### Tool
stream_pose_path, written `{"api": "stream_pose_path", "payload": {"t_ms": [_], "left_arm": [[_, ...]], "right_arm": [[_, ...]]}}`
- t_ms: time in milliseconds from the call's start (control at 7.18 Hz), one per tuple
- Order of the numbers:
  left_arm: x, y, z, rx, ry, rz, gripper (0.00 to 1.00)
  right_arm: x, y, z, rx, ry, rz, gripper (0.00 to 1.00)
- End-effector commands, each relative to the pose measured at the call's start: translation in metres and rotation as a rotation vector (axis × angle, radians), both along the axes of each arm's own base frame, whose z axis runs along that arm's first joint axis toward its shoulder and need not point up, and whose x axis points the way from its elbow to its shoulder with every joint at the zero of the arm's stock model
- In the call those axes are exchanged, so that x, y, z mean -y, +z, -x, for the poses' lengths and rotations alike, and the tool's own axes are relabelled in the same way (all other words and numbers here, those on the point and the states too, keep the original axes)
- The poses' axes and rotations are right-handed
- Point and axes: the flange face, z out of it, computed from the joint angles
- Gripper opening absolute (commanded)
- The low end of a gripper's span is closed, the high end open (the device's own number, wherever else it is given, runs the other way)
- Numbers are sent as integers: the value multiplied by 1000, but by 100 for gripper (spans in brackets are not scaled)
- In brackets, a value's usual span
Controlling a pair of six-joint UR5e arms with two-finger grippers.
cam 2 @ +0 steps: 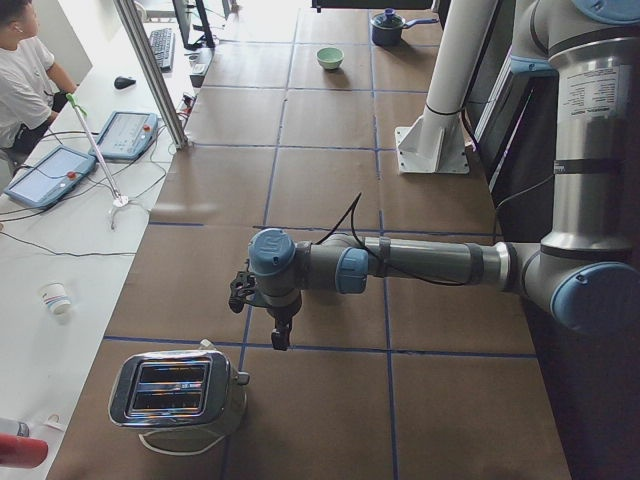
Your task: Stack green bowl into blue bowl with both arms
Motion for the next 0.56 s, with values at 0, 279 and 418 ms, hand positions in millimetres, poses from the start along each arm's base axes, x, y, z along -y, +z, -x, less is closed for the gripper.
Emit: {"api": "stream_pose_path", "payload": {"t_ms": [0,279,418], "left_arm": [[-14,-5,4,4,29,-35,100],[-19,-13,4,8,30,-21,100],[-20,-10,4,14,29,-14,100]], "right_arm": [[-6,3,0,6,3,12,100],[-3,3,1,12,2,-31,100],[-4,2,0,15,2,-31,100]]}}
